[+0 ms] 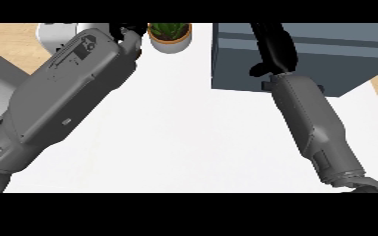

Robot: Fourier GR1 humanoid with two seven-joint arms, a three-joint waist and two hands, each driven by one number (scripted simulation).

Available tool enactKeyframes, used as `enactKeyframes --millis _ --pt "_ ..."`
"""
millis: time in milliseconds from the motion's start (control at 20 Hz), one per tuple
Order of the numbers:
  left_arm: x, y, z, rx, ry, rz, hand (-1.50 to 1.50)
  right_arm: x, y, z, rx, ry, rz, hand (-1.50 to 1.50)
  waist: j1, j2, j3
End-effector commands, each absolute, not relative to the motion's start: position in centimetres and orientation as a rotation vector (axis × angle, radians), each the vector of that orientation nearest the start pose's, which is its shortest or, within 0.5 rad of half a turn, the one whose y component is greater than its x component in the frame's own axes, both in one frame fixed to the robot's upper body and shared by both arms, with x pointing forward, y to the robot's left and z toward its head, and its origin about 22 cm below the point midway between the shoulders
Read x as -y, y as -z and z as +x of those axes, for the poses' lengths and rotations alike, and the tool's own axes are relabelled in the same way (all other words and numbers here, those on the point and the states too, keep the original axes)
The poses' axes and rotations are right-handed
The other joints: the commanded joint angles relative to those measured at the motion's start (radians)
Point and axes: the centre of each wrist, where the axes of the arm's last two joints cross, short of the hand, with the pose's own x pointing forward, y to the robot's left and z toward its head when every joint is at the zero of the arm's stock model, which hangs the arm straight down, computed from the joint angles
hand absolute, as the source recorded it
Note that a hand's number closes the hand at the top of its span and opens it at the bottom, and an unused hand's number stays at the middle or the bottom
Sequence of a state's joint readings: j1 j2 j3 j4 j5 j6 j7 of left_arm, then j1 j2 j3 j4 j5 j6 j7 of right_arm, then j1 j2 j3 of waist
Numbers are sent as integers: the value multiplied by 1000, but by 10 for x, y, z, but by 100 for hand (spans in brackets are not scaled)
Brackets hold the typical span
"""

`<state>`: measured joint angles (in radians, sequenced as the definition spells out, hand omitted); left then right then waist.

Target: Pick up the can, place it into the drawer and close the drawer

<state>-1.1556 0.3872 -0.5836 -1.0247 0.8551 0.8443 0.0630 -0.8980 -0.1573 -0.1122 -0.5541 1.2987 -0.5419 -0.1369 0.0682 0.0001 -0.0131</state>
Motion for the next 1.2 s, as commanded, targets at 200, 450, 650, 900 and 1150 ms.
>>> enactKeyframes --millis 200,450,650,900,1150 --pt "-105 -225 395 1733 -148 50 -150 204 -60 447 1670 -1034 -1354 -150 17 24 16" --pt "-115 -213 391 1714 -167 46 -150 197 -82 457 1701 -989 -1397 -150 25 26 15" --pt "-129 -229 395 1739 -170 68 -150 215 -108 466 1675 -979 -1435 -150 30 33 16" --pt "-117 -222 386 1732 -144 26 -150 206 -121 471 1667 -971 -1430 -150 45 38 16" --pt "-109 -223 382 1740 -124 30 -150 178 -134 475 1779 -946 -1139 -150 48 37 19"
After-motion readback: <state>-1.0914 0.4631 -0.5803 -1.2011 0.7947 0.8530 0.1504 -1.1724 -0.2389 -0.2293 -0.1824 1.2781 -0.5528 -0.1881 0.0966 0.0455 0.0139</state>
